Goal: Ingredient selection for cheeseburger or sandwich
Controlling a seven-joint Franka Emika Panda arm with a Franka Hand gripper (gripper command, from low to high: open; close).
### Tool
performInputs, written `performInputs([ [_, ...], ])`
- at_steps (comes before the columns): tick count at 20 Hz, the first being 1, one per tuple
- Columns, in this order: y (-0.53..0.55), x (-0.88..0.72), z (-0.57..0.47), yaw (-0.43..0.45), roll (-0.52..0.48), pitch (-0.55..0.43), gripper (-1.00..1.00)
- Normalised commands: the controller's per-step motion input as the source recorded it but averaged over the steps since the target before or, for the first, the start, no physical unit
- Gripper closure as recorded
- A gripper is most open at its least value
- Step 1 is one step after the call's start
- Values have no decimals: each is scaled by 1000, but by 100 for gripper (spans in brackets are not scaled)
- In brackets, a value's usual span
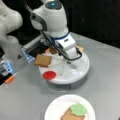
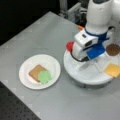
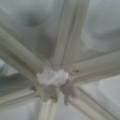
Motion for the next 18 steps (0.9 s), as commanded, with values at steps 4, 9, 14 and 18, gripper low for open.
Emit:
performInputs([
  [4,-74,63,155,-411,-19,230,-100],
  [9,-138,168,241,-338,-49,184,-100],
  [14,-190,282,451,-394,-80,96,-100],
  [18,-113,148,447,-522,-135,103,-100],
])
